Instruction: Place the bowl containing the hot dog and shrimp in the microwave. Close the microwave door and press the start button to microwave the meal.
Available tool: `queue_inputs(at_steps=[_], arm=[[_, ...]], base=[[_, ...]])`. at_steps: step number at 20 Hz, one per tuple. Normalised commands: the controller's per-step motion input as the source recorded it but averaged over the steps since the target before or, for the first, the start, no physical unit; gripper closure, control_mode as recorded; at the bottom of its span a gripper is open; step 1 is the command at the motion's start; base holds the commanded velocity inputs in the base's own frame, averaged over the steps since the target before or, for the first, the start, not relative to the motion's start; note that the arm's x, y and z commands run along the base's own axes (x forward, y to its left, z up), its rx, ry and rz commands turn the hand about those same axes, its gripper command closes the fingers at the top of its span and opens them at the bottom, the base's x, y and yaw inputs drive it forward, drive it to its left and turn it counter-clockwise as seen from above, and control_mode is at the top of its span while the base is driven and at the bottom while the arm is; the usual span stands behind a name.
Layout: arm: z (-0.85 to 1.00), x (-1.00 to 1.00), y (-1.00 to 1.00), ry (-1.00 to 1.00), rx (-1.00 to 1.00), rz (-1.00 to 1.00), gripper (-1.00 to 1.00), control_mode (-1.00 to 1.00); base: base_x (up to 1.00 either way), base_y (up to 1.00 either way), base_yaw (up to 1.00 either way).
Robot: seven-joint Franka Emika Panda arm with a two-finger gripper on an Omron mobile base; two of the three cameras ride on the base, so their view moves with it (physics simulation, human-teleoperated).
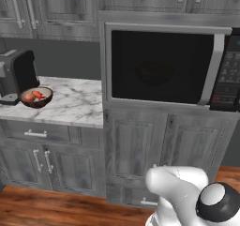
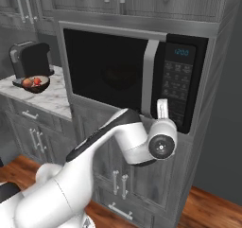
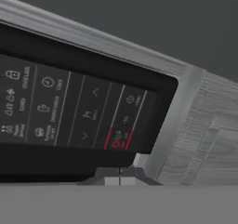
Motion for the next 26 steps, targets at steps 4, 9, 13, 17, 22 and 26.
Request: queue_inputs(at_steps=[4,9,13,17,22,26], arm=[[-0.07,0.28,-0.17,0.0,0.03,0.0,1.0,-1.0],[-0.17,0.19,-0.23,0.0,0.02,0.0,1.0,-1.0],[-0.14,0.23,-0.2,0.0,0.02,0.0,1.0,-1.0],[-0.05,0.31,-0.11,0.0,0.02,0.0,1.0,-1.0],[-0.12,0.29,-0.09,0.0,0.01,0.0,1.0,-1.0],[-0.2,0.25,-0.09,0.0,0.0,0.0,1.0,-1.0]], base=[[0.0,0.0,0.0],[0.0,0.0,0.0],[0.0,0.0,0.0],[0.0,0.0,0.0],[0.0,0.0,0.0],[0.0,0.0,0.0]])
